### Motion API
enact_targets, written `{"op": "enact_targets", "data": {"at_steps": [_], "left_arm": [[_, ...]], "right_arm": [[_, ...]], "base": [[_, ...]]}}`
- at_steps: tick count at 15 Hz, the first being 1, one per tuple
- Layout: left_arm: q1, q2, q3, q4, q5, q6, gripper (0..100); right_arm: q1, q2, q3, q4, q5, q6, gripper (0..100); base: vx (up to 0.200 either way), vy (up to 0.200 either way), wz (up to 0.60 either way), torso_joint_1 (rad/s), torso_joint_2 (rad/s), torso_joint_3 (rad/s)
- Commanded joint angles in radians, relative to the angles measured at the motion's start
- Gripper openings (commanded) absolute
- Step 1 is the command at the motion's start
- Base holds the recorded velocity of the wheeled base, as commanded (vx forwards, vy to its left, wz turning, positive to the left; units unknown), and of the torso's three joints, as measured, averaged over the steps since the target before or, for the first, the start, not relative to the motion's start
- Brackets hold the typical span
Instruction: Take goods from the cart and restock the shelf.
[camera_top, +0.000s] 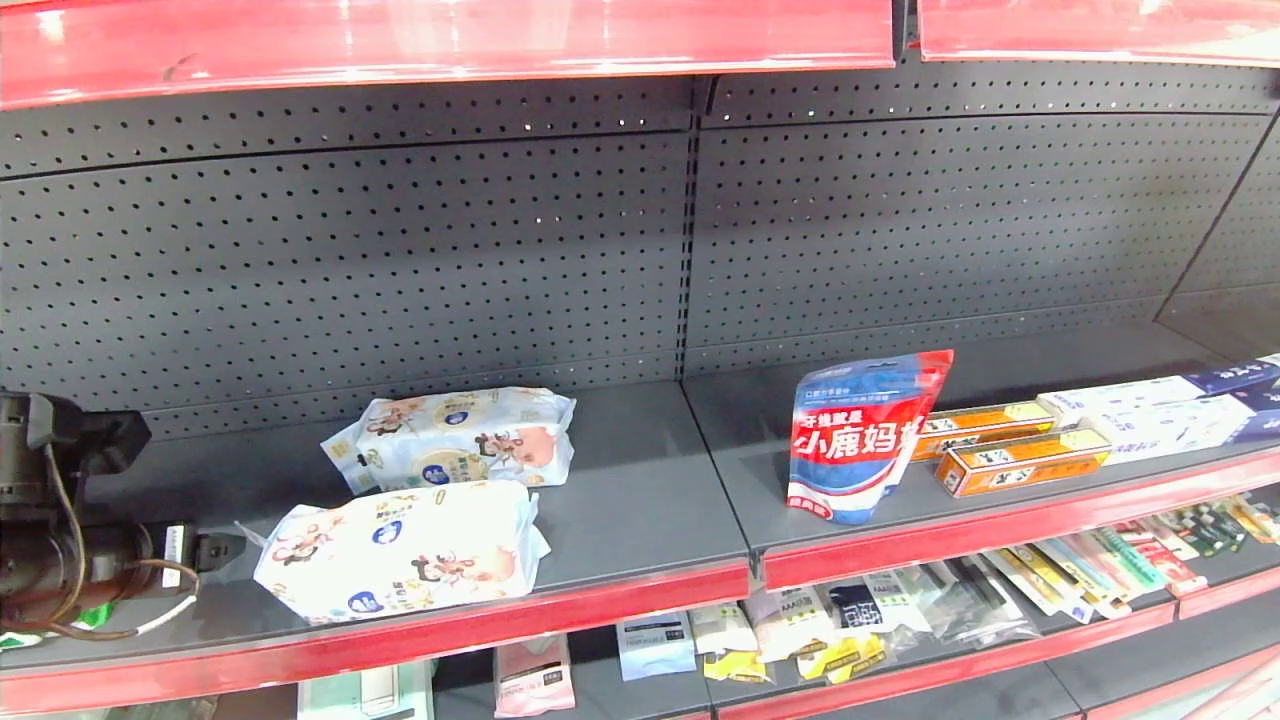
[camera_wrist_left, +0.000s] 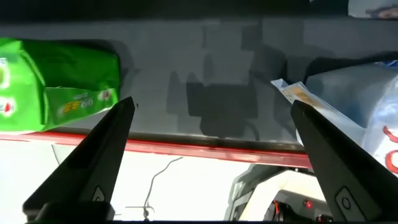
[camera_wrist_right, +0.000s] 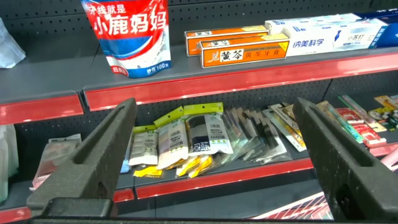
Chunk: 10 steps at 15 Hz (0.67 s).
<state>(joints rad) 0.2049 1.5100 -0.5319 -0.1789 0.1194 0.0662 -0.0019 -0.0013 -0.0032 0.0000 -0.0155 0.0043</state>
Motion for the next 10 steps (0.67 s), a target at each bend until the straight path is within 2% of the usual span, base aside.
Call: {"op": "enact_targets", "data": {"at_steps": [1, 10], "left_arm": [[-0.009, 0.032, 0.0, -0.001, 0.0, 0.0, 100], [-0.064, 0.078, -0.007, -0.001, 0.0, 0.0, 100]], "right_arm": [[0.0, 0.001, 0.0, 0.0, 0.0, 0.0, 100], [0.0, 0.001, 0.0, 0.0, 0.0, 0.0, 100]], "base": [[0.0, 0.0, 0.0, 0.0, 0.0, 0.0], [0.0, 0.0, 0.0, 0.0, 0.0, 0.0]]}}
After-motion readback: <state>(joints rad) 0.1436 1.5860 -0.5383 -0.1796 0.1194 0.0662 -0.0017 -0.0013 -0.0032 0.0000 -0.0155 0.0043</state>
